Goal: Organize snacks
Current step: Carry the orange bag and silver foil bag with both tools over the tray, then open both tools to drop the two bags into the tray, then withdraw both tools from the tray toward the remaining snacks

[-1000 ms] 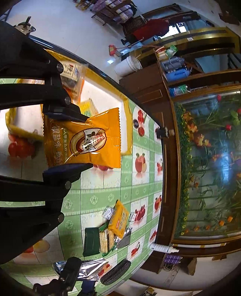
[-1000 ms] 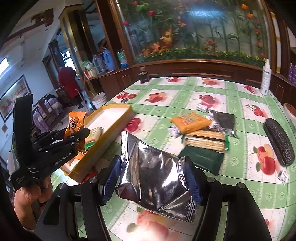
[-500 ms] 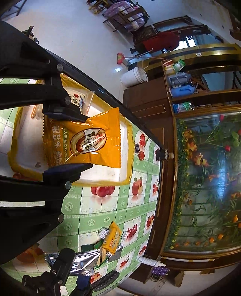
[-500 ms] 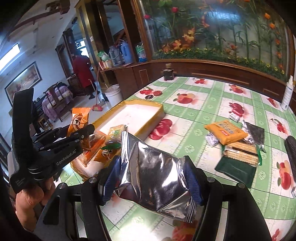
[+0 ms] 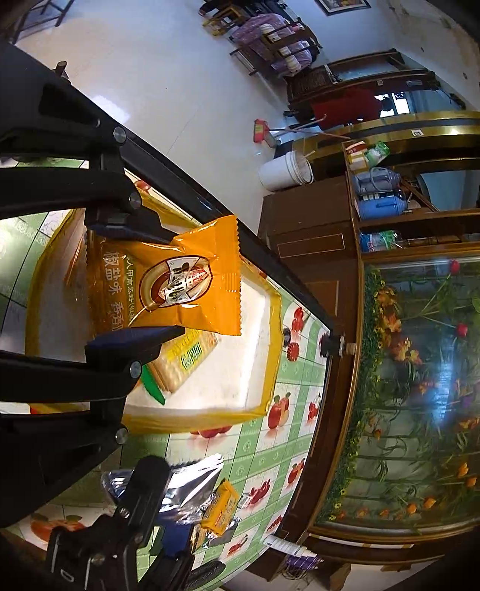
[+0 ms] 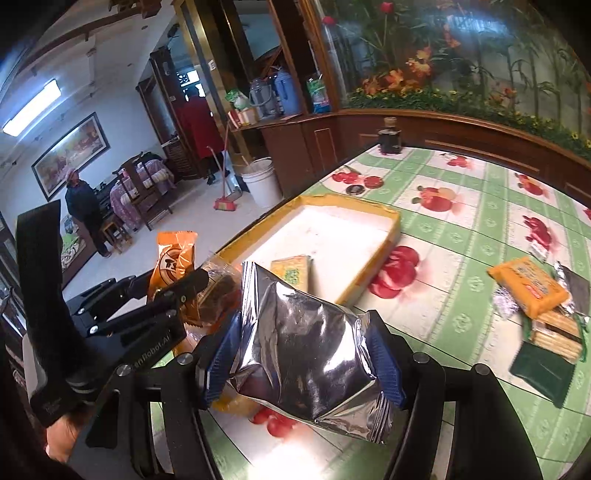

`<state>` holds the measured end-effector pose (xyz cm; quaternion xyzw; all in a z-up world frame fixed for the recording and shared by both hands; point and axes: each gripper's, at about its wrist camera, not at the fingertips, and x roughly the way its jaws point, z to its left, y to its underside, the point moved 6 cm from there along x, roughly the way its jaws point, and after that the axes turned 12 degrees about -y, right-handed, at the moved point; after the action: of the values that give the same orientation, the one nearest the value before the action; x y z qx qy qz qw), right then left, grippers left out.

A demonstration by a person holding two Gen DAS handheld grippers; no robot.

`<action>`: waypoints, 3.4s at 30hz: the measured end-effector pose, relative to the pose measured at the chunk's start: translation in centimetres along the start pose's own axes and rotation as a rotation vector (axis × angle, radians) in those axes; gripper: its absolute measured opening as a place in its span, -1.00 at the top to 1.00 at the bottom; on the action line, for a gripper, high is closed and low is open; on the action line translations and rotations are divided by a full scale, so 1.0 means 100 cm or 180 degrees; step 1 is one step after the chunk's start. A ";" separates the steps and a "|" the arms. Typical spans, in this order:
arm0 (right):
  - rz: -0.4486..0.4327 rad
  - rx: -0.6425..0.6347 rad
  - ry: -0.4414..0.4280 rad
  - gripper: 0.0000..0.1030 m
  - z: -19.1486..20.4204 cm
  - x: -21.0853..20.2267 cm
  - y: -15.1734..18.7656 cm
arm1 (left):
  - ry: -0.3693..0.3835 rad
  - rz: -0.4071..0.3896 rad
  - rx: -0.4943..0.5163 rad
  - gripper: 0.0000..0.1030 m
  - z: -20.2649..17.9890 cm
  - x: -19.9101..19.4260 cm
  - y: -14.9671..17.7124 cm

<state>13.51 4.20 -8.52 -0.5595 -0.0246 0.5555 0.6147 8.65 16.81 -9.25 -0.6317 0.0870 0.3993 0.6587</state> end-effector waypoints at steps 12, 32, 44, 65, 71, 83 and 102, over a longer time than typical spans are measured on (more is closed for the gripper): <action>0.0158 -0.0035 -0.0042 -0.31 0.000 0.059 -0.013 | -0.0084 0.0174 -0.0066 0.27 0.019 0.025 0.011; 0.0124 -0.0212 0.0075 -0.48 -0.001 0.089 -0.035 | -0.0176 0.0187 -0.0099 -0.09 0.027 0.031 0.007; -0.0200 -0.0211 0.0167 -0.63 -0.004 0.029 -0.036 | -0.0198 -0.0032 -0.0168 -0.52 0.029 0.001 -0.005; -0.0519 0.0220 0.0526 -0.71 -0.061 -0.080 0.014 | -0.0200 -0.0307 0.0026 -0.63 -0.010 -0.050 -0.016; -0.0602 0.0399 0.0638 -0.72 -0.084 -0.109 0.031 | -0.0167 -0.0339 0.0107 -0.63 -0.026 -0.059 -0.017; -0.0664 0.0648 0.0863 -0.73 -0.126 -0.151 0.064 | -0.0044 -0.0339 0.0275 -0.69 -0.059 -0.071 -0.012; -0.0547 0.1033 0.1022 -0.73 -0.194 -0.174 0.101 | 0.0751 0.0124 0.0634 -0.68 -0.169 -0.055 -0.005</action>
<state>12.86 -23.44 -12.67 -0.5303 0.1155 0.4018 0.7376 11.85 -0.63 -8.64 -0.6040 0.2153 0.3244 0.6954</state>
